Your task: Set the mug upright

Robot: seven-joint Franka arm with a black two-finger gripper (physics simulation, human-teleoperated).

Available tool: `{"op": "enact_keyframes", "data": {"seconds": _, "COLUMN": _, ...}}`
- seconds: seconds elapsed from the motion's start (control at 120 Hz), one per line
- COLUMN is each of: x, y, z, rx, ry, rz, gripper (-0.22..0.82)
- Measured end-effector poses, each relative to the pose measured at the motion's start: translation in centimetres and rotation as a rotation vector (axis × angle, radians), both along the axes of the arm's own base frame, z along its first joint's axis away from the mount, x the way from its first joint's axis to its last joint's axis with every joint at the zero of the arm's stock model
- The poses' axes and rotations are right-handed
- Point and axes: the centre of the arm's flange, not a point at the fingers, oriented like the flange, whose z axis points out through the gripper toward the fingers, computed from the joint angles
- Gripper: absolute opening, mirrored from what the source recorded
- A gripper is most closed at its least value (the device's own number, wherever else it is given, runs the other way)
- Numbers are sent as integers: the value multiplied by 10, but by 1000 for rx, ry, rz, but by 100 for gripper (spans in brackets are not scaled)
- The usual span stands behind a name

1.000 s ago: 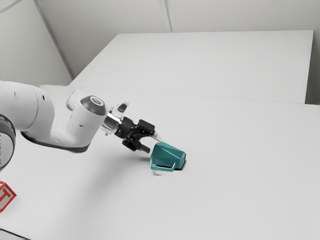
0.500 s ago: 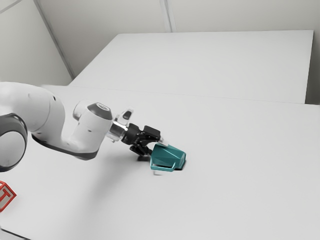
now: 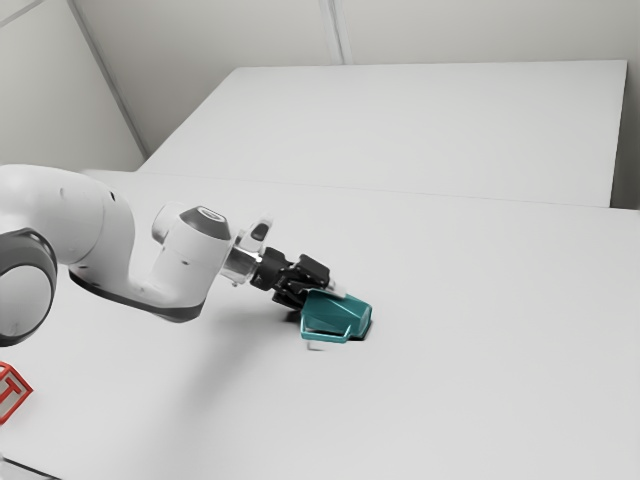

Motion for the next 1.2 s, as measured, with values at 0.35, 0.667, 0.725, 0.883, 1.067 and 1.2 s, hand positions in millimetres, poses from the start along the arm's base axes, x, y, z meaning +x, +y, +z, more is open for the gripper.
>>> {"op": "enact_keyframes", "data": {"seconds": 0.35, "x": 1, "y": -3, "z": 3, "rx": -9, "ry": -24, "rz": -5, "gripper": 11}}
{"op": "enact_keyframes", "data": {"seconds": 0.667, "x": 6, "y": -5, "z": 11, "rx": -15, "ry": -46, "rz": -12, "gripper": -5}}
{"op": "enact_keyframes", "data": {"seconds": 0.725, "x": 8, "y": -9, "z": 16, "rx": -18, "ry": -57, "rz": -18, "gripper": -8}}
{"op": "enact_keyframes", "data": {"seconds": 0.883, "x": 10, "y": -14, "z": 39, "rx": -28, "ry": -99, "rz": -30, "gripper": -14}}
{"op": "enact_keyframes", "data": {"seconds": 1.067, "x": 8, "y": -15, "z": 84, "rx": -25, "ry": -181, "rz": -52, "gripper": -16}}
{"op": "enact_keyframes", "data": {"seconds": 1.2, "x": 5, "y": -8, "z": 121, "rx": 67, "ry": -257, "rz": -111, "gripper": -17}}
